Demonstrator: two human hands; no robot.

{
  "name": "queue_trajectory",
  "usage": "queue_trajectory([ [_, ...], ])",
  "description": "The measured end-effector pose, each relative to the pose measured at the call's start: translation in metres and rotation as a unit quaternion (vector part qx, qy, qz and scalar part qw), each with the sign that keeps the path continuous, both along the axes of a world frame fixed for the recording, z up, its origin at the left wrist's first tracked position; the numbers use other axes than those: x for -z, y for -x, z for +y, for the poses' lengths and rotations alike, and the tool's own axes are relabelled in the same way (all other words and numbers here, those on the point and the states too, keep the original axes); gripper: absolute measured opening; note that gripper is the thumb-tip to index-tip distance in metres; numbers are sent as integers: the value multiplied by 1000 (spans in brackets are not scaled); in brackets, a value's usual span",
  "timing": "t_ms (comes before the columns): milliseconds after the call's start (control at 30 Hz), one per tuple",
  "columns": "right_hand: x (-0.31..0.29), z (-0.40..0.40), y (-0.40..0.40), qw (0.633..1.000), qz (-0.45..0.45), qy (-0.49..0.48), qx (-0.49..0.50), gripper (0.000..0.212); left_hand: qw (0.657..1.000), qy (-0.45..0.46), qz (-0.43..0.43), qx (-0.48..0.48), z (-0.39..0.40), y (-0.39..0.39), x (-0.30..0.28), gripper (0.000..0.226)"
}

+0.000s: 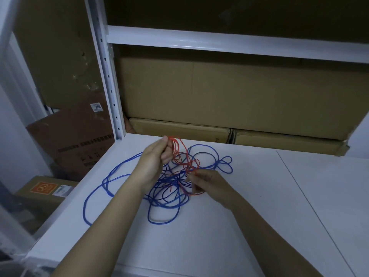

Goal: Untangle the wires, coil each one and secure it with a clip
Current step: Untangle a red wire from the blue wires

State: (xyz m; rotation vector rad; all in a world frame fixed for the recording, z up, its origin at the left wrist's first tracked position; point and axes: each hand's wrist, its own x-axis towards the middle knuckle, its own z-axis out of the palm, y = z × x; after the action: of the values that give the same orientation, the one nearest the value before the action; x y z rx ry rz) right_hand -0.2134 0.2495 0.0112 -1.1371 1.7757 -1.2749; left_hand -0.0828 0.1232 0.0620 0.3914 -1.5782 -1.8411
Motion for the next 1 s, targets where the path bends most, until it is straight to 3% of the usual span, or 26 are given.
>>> queue_trajectory([
  [100,-3,-2,2,1000,5,-5,11,28,996,-63,34,-50,-14,1,-8,35],
  [233,-61,-10,2,966,-182,174,63,30,993,-67,45,-80,-26,2,-13,35],
  [333,-116,-15,1,937,-198,281,68,29,996,-37,46,-63,-25,3,-15,36],
  [400,-139,-19,2,937,-122,316,91,28,998,-2,36,-47,-20,6,-18,36],
  [500,-135,-30,11,932,88,302,182,26,999,-12,45,-23,-11,9,-22,36],
  [600,-94,-36,25,915,270,183,237,32,994,-75,81,11,-6,4,-24,37],
  [733,-31,-28,26,875,460,-42,148,36,982,-132,131,36,-5,-4,-26,37],
  [900,6,-17,0,818,573,49,21,35,992,-74,103,-17,-3,0,-23,34],
  [1000,8,-10,-12,782,609,129,-17,40,997,58,15,-49,-2,2,-14,29],
])
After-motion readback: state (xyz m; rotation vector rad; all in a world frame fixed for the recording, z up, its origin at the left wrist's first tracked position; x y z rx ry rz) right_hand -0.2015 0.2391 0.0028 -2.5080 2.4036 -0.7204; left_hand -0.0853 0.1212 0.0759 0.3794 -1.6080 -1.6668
